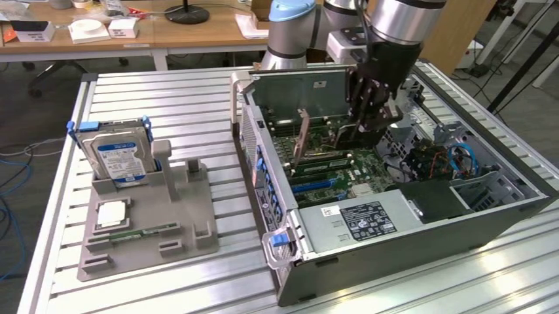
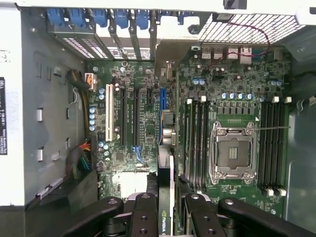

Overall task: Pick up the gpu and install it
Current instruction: 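Insert the gpu into the slot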

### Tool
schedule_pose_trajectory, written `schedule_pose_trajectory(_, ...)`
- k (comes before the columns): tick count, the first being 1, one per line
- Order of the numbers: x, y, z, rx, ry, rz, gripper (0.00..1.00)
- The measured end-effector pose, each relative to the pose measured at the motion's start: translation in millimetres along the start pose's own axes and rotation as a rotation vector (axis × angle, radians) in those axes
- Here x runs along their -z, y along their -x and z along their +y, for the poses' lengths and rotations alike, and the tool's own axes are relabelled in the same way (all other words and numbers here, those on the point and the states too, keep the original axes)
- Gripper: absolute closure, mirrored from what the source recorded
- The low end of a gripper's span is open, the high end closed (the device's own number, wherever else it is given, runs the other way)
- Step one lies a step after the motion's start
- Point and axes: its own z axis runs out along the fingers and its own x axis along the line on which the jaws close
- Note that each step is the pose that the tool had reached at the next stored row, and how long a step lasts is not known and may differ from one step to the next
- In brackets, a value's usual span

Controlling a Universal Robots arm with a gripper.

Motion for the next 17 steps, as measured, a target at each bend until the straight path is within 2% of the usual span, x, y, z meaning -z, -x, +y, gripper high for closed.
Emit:
schedule_pose_trajectory(7,-10.2,-0.3,3.9,-0.03,-0.009,-0.0004,0.74)
schedule_pose_trajectory(17,-14.7,-0.9,4.1,-0.033,-0.0096,-0.0004,0.74)
